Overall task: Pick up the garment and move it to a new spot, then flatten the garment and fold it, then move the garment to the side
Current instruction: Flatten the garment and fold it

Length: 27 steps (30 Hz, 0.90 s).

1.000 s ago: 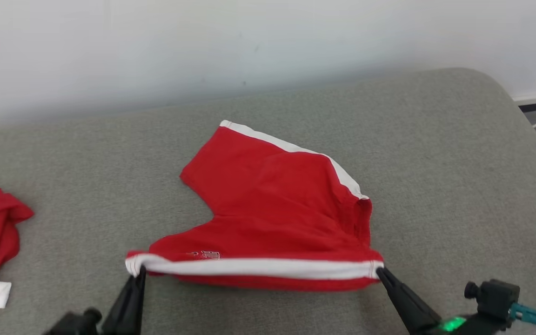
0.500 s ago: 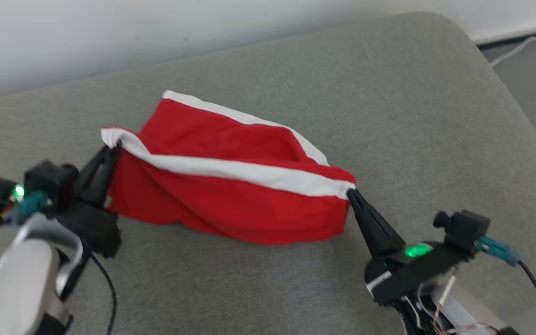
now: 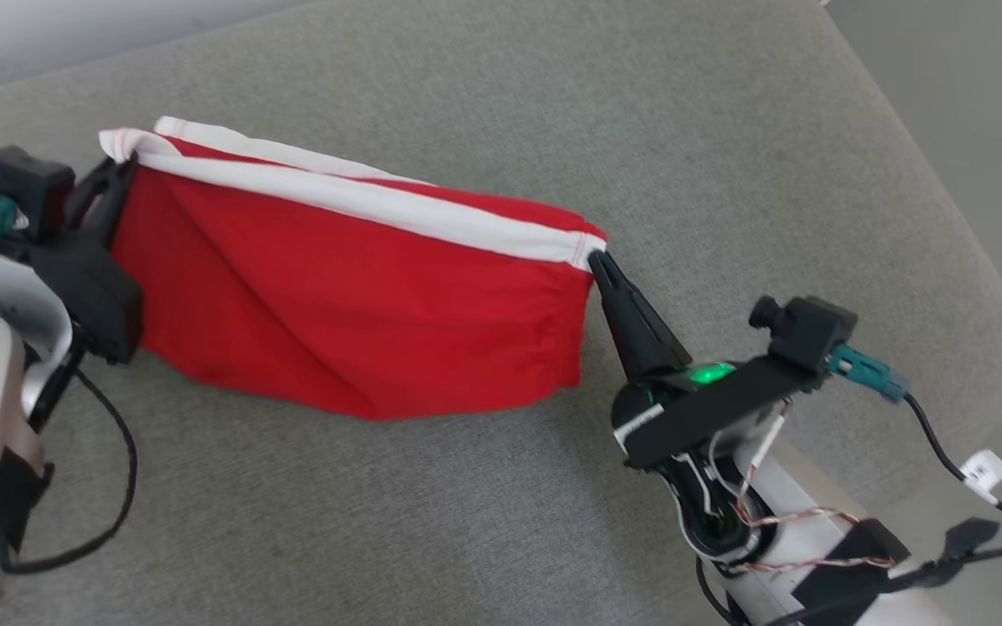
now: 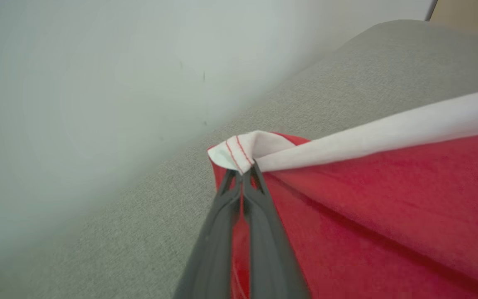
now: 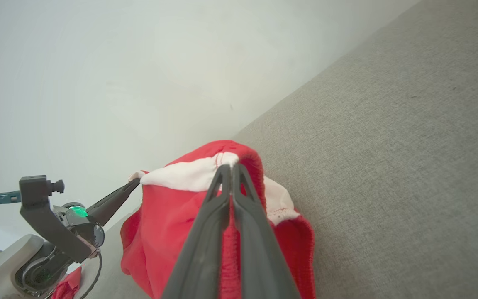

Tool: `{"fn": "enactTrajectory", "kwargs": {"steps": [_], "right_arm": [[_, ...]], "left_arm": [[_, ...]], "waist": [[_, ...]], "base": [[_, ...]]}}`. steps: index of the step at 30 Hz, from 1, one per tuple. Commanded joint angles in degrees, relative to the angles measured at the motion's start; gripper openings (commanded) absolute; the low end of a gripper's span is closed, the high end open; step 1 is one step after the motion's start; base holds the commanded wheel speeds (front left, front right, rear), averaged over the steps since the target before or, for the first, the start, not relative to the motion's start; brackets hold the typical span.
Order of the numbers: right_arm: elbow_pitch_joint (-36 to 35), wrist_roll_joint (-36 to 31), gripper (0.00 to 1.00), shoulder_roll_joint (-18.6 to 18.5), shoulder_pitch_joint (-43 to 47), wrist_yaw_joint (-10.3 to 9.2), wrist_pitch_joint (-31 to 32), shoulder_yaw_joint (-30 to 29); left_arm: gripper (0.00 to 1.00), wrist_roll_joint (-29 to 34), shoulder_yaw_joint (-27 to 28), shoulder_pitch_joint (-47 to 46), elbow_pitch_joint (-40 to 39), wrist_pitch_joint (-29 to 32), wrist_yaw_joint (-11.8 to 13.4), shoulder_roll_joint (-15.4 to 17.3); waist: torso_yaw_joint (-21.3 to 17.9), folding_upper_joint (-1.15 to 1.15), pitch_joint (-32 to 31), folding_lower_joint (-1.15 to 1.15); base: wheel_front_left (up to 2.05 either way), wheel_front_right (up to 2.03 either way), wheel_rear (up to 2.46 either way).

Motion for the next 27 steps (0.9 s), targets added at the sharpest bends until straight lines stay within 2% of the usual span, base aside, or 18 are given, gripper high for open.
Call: {"fn": "enactTrajectory", "kwargs": {"steps": [1, 11, 19, 20, 21, 22, 23, 24, 27], "right_arm": [[1.19, 0.17, 0.00, 1.41, -1.88, 0.03, -0.14, 0.05], [6.55, -0.60, 0.00, 5.31, -6.56, 0.03, -0.15, 0.22], [10.00, -1.21, 0.00, 6.54, -7.66, 0.03, -0.15, 0.75], [10.47, -0.90, 0.00, 6.48, -7.71, 0.03, -0.15, 1.24], [10.86, -0.79, 0.22, 6.25, -7.89, 0.03, -0.15, 1.72], [11.27, -0.80, 0.69, 5.91, -7.94, 0.03, -0.15, 1.97], [11.67, -0.88, 0.95, 5.55, -7.78, 0.03, -0.15, 2.20], [11.84, -0.83, 1.00, 5.27, -7.43, 0.03, -0.15, 2.34], [11.88, -0.99, 1.00, 4.00, -5.79, 0.04, -0.16, 2.28]], "left_arm": [[0.00, 0.36, -0.94, -2.29, 2.02, -0.05, 0.09, 0.82], [0.00, -0.83, -5.47, -10.29, 12.76, -2.02, 0.02, 1.96], [0.00, -1.79, -9.12, -13.94, 18.60, -5.41, 0.01, 0.47], [0.09, -1.92, -9.51, -14.14, 19.31, -5.85, 0.01, 0.17], [0.33, -1.99, -9.96, -14.26, 19.87, -6.55, 0.01, -0.05], [1.00, -2.20, -10.24, -14.31, 20.52, -7.15, 0.01, -0.17], [1.00, -2.44, -10.42, -14.23, 21.25, -7.73, 0.01, -0.35], [1.00, -2.60, -10.48, -14.16, 21.58, -8.59, 0.01, -0.69], [1.00, -3.30, -10.93, -12.93, 22.55, -10.85, 0.01, -1.54]], "waist": [[-2.75, -0.01, 2.77, -0.02], [-4.43, -0.01, 5.17, -0.02], [-4.19, -0.01, 6.03, -0.02], [-4.04, -0.01, 5.89, -0.02], [-3.85, -0.01, 5.66, -0.02], [-3.67, -0.01, 5.36, -0.02], [-3.42, -0.01, 4.91, -0.02], [-3.16, -0.01, 4.49, -0.02], [-2.29, -0.01, 2.70, -0.02]], "base": [[0.00, 0.00, 0.00], [0.00, 0.00, 0.00], [0.00, 0.00, 0.00], [0.00, 0.00, 0.00], [0.00, 0.00, 0.00], [0.00, 0.00, 0.00], [0.00, 0.00, 0.00], [0.00, 0.00, 0.00], [0.00, 0.00, 0.00]]}}
